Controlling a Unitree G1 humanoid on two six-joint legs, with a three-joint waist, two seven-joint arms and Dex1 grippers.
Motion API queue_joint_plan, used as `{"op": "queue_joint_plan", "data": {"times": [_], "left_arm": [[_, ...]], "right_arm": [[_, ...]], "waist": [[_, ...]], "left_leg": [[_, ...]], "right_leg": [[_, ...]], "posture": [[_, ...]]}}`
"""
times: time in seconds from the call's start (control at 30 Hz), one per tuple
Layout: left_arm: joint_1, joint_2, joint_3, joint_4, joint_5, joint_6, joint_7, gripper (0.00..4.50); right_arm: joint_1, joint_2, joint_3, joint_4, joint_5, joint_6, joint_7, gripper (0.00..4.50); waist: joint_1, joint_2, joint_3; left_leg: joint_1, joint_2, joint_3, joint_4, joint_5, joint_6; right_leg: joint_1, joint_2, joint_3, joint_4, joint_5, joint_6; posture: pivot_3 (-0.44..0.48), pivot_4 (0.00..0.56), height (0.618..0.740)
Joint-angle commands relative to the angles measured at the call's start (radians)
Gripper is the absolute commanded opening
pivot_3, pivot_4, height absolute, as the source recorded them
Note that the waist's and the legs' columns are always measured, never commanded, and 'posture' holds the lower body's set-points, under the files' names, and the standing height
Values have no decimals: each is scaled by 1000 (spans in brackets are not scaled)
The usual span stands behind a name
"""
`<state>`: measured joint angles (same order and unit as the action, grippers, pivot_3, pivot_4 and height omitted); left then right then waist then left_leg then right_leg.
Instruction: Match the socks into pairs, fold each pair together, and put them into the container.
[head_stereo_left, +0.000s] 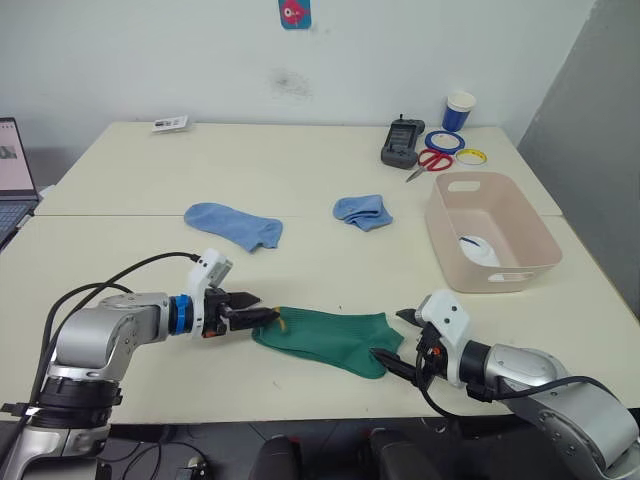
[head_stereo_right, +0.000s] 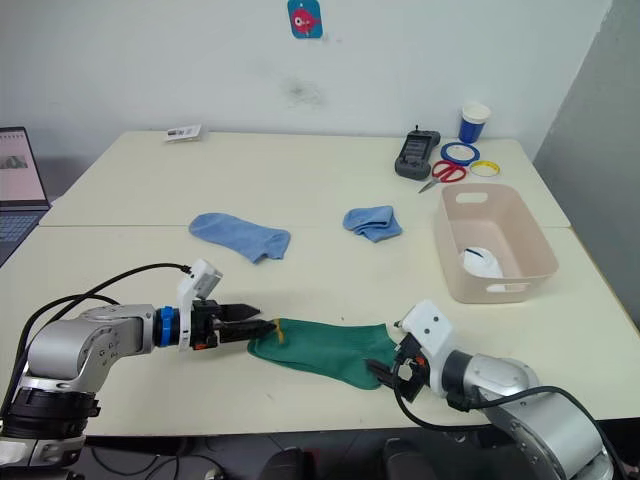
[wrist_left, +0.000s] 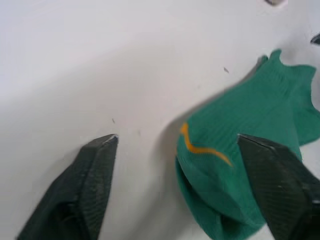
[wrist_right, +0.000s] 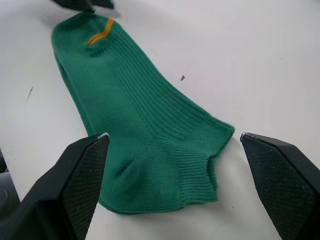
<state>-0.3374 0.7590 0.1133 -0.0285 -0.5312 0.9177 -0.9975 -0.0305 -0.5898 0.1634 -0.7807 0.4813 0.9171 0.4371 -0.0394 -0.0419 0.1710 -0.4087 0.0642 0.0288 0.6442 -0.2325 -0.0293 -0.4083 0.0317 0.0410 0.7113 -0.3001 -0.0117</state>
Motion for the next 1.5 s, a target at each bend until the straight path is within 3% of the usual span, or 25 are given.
{"op": "queue_joint_plan", "data": {"times": [0.03, 0.17, 0.27, 0.5, 0.63, 0.87, 1.07, 1.27, 1.4, 1.5], "left_arm": [[-81, 4, 71, 29, -41, -60, -19, 2497], [-100, 85, -65, -47, -19, -113, -188, 1097], [-96, 92, -183, -67, 31, -174, -253, 127], [-147, -3, -304, 28, 127, -277, -240, 0], [-112, -4, -354, 35, 177, -313, -253, 0], [18, 71, -330, -15, 204, -323, -241, 0], [73, 86, -303, 5, 224, -366, -209, 0], [8, 95, -254, -126, 114, -324, -280, 0], [-49, 11, -300, -160, 115, -266, -209, 0], [-22, -1, -342, -150, 166, -294, -194, 0]], "right_arm": [[-8, 6, -20, -43, 5, -46, 13, 4500], [-19, 11, -7, -24, 15, -66, 36, 4500], [-75, 42, 52, 33, -2, -59, 38, 3905], [-198, 119, 187, 192, -50, -44, 57, 1409], [-197, 122, 236, 268, -59, -60, 107, 25], [-103, 0, 221, 180, -69, -31, 146, 25], [-34, -45, 122, 123, -62, -48, 131, 25], [-85, 14, 29, 34, 15, -60, 127, 25], [-189, 81, 114, 154, -85, -85, 68, 25], [-212, 109, 182, 239, -151, -118, 56, 25]], "waist": [[2, -1, 0], [1, -1, 0], [0, 0, 0], [2, 0, 0], [2, 0, 0], [2, 0, 0], [0, 0, -1], [-5, -1, 0], [-3, -1, 0], [-7, -1, 0]], "left_leg": [[0, 0, 0, 0, 0, 0], [0, -1, 1, 0, 0, 0], [0, -1, 1, 0, 0, 0], [0, -2, 1, 0, 0, 0], [-1, -1, 1, 0, 0, 0], [0, 0, 0, 0, 0, 0], [7, 0, 3, -2, 0, 0], [6, 0, 2, -2, 0, 0], [6, 0, 2, -2, 0, 0], [5, -1, 4, -2, 0, 0]], "right_leg": [[0, 0, -1, 0, 0, 0], [0, 0, 0, -1, 0, 0], [0, 0, 1, -1, 0, 0], [0, 2, 0, -1, 0, 0], [0, 2, 1, -1, 0, 0], [0, 1, 0, -1, 0, 0], [5, 0, 3, -1, 0, 0], [3, 2, 2, -1, 0, 1], [4, 1, 2, -1, 0, 1], [4, 1, 4, -2, 0, 1]], "posture": [[0, 150, 732], [0, 150, 732], [0, 150, 732], [0, 150, 732], [0, 150, 732], [0, 150, 732], [0, 150, 732], [0, 150, 732], [0, 150, 732], [0, 150, 732]]}}
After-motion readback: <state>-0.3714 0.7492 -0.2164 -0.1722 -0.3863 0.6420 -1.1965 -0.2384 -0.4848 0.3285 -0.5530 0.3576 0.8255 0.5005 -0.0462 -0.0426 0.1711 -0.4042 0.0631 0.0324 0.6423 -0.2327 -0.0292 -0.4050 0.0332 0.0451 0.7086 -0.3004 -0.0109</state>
